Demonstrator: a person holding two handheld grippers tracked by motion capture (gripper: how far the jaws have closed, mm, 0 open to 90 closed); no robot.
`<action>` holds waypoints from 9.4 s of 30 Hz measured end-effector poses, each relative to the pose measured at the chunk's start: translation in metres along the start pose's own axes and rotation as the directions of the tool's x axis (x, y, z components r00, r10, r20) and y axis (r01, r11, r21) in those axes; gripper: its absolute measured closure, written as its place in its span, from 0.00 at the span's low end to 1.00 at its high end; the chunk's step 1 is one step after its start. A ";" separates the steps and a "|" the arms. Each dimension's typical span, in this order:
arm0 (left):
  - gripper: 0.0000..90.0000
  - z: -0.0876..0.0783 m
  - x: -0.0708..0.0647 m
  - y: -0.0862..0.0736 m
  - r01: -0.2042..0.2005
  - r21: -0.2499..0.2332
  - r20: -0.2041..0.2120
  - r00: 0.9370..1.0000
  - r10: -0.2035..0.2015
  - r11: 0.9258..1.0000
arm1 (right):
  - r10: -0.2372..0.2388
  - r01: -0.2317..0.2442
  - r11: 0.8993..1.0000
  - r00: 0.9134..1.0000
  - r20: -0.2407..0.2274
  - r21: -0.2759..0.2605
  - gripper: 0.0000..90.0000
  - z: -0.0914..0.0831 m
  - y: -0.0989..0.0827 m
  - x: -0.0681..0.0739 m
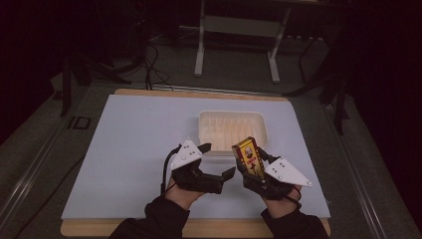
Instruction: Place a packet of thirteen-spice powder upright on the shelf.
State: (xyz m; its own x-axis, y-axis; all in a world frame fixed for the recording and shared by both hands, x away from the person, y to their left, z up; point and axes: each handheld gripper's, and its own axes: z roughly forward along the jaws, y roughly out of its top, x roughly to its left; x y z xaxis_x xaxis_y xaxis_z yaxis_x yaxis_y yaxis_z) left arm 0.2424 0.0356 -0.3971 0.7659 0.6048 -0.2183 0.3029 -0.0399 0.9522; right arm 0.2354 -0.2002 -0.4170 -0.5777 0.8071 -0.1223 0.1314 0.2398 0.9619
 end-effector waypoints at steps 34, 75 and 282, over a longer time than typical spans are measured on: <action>0.62 0.034 -0.011 0.003 0.084 -0.071 0.047 0.996 -0.081 0.994 | -0.111 0.106 0.977 0.994 -0.018 -0.187 0.36 -0.006 -0.011 0.010; 0.77 0.023 -0.015 0.043 -0.029 -0.091 -0.050 0.998 0.025 0.995 | -0.029 0.023 0.998 0.994 -0.110 -0.063 0.13 0.002 -0.014 -0.016; 0.02 -0.021 0.027 -0.079 -0.145 0.160 -0.033 0.988 0.152 0.976 | 0.033 -0.029 0.999 0.994 -0.109 0.034 0.15 -0.015 -0.042 -0.033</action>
State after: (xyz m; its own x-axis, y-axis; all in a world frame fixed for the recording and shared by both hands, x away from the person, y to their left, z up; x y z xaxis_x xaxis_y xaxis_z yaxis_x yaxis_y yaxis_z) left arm 0.2268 0.0720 -0.4741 0.7839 0.6176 -0.0638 0.2753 -0.2536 0.9273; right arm 0.2371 -0.2452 -0.4495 -0.6571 0.7511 -0.0632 0.1759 0.2343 0.9561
